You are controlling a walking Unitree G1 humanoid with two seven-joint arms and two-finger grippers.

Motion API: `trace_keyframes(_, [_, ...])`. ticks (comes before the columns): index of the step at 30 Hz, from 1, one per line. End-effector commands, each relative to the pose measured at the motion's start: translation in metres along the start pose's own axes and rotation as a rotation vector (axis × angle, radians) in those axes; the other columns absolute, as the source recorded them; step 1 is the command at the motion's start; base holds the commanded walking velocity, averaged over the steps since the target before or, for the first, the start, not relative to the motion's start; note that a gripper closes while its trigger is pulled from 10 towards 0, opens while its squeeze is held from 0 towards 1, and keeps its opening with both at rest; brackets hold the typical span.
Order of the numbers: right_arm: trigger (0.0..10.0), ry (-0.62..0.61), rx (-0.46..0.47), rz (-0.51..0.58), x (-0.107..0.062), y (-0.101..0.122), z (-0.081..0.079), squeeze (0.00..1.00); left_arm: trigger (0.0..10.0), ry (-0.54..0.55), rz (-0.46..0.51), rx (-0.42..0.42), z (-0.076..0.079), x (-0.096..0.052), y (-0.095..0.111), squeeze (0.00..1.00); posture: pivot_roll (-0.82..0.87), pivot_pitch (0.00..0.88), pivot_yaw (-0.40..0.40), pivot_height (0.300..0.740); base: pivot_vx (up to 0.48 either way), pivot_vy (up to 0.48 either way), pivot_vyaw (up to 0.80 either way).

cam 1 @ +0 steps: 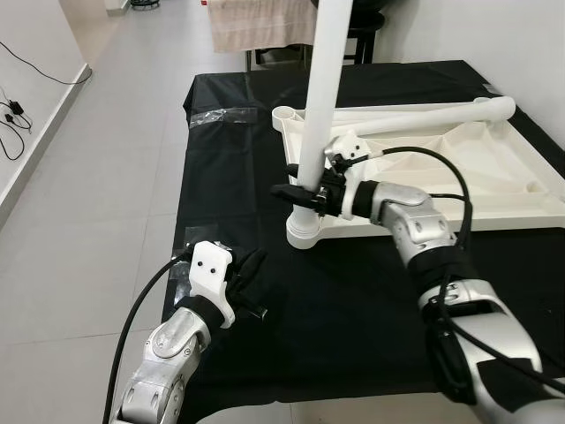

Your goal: Building children table

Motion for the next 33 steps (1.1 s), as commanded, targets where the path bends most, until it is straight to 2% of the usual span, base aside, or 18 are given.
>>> trace_keyframes(1, [0.0, 0.022, 0.029, -0.01, 0.003, -0.007, -0.006, 0.0, 10.0, 0.003, -0.016, -0.006, 0.0, -0.002, -0.005, 0.0, 0.03, 0.11, -0.029, 0.74, 0.0, 0.0, 0.0])
trace_keyframes(7, [0.0, -0.088, 0.026, -0.032, -0.004, -0.023, -0.001, 0.0, 10.0, 0.004, -0.014, -0.005, 0.001, -0.002, -0.005, 0.0, 0.03, 0.118, -0.028, 0.74, 0.0, 0.0, 0.0])
trace_keyframes(9, [0.0, -0.313, 0.067, -0.064, -0.009, -0.042, 0.007, 0.0, 10.0, 0.004, -0.012, -0.004, 0.001, -0.003, -0.003, 0.0, 0.02, 0.134, -0.023, 0.74, 0.0, 0.0, 0.0])
trace_keyframes(10, [0.0, -0.313, 0.067, -0.064, -0.009, -0.042, 0.007, 0.0, 10.0, 0.004, -0.012, -0.004, 0.001, -0.003, -0.003, 0.0, 0.02, 0.134, -0.023, 0.74, 0.0, 0.0, 0.0])
trace_keyframes(11, [0.0, -0.516, 0.111, -0.069, -0.015, -0.051, 0.015, 0.0, 10.0, 0.004, -0.012, -0.004, 0.001, -0.004, -0.003, 0.0, 0.01, 0.14, -0.015, 0.74, 0.0, 0.0, 0.0])
trace_keyframes(13, [0.0, -0.694, -0.082, -0.134, -0.02, -0.065, -0.022, 0.0, 10.0, -0.002, -0.013, -0.006, 0.0, -0.004, -0.002, 0.0, 0.0, 0.143, -0.013, 0.74, 0.0, 0.0, 0.0])
trace_keyframes(15, [0.0, -0.696, -0.146, -0.096, -0.017, -0.052, -0.031, 0.0, 10.0, -0.004, -0.014, -0.006, 0.0, -0.004, -0.002, 0.0, 0.0, 0.148, -0.014, 0.74, 0.0, 0.0, 0.0])
trace_keyframes(16, [0.0, -0.697, -0.114, -0.079, -0.016, -0.05, -0.032, 0.0, 10.0, -0.004, -0.015, -0.005, -0.001, -0.005, -0.002, 0.0, -0.01, 0.144, -0.006, 0.74, 0.0, 0.0, 0.0])
trace_keyframes(17, [0.0, -0.712, -0.013, -0.117, -0.018, -0.066, -0.024, 0.0, 10.0, -0.001, -0.013, -0.003, -0.002, -0.004, -0.001, 0.0, -0.02, 0.138, 0.007, 0.74, 0.0, 0.0, 0.0])
trace_keyframes(19, [0.0, -0.725, 0.06, -0.146, -0.019, -0.078, -0.02, 0.0, 10.0, 0.001, -0.012, -0.001, -0.002, -0.004, -0.001, 0.0, -0.02, 0.138, 0.007, 0.74, 0.0, 0.0, 0.0])
trace_keyframes(23, [0.0, -0.734, 0.115, -0.144, -0.021, -0.082, -0.016, 0.0, 10.0, 0.001, -0.013, -0.004, -0.002, -0.003, -0.001, 0.0, 0.0, 0.138, -0.006, 0.74, 0.0, 0.0, 0.0])
trace_keyframes(24, [0.9, -0.685, 0.108, -0.136, -0.013, -0.077, -0.023, 0.0, 10.0, 0.004, -0.012, -0.002, -0.003, -0.003, -0.001, 0.0, 0.0, 0.133, -0.009, 0.74, 0.0, 0.0, 0.0])
trace_keyframes(25, [0.9, -0.685, 0.108, -0.136, -0.013, -0.077, -0.023, 0.0, 10.0, 0.004, -0.012, -0.002, -0.003, -0.003, -0.001, 0.0, 0.0, 0.133, -0.009, 0.74, 0.0, 0.0, 0.0])
trace_keyframes(26, [8.4, -0.687, 0.105, -0.138, -0.012, -0.075, -0.025, 0.0, 10.0, 0.008, -0.011, 0.0, -0.003, -0.004, -0.001, 0.0, 0.0, 0.133, -0.008, 0.74, 0.0, 0.0, 0.0])
trace_keyframes(27, [10.0, -0.681, 0.119, -0.128, -0.012, -0.073, -0.026, 0.0, 10.0, 0.011, -0.009, 0.001, -0.003, -0.004, -0.001, 0.0, 0.01, 0.135, -0.009, 0.74, 0.0, 0.0, 0.0])
trace_keyframes(28, [10.0, -0.665, 0.134, -0.113, -0.011, -0.071, -0.027, 1.0, 10.0, 0.012, -0.008, 0.002, -0.003, -0.004, -0.001, 0.0, 0.01, 0.135, -0.01, 0.74, 0.0, 0.0, 0.0])
trace_keyframes(31, [10.0, -0.613, 0.177, -0.051, -0.009, -0.059, -0.024, 1.0, 10.0, 0.008, -0.01, -0.004, -0.002, -0.003, -0.001, 0.0, 0.01, 0.131, -0.011, 0.74, 0.0, 0.0, 0.0])
trace_keyframes(33, [10.0, -0.539, 0.145, -0.014, -0.006, -0.047, -0.02, 1.0, 10.0, 0.004, -0.012, -0.007, -0.001, -0.003, -0.002, 0.0, 0.01, 0.131, -0.013, 0.74, 0.0, 0.0, 0.0])
Point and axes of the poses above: a point about 5 cm out from each wrist's last joint towards the gripper, its own x axis pointing out of the wrist towards the gripper, its own y axis along the axis of the wrist's last joint, z = x × y, the point moved 5 cm from there along x, pointing out of the wrist towards the gripper, and after that the axes turned 8 degrees about -x, right-handed, at the moved point
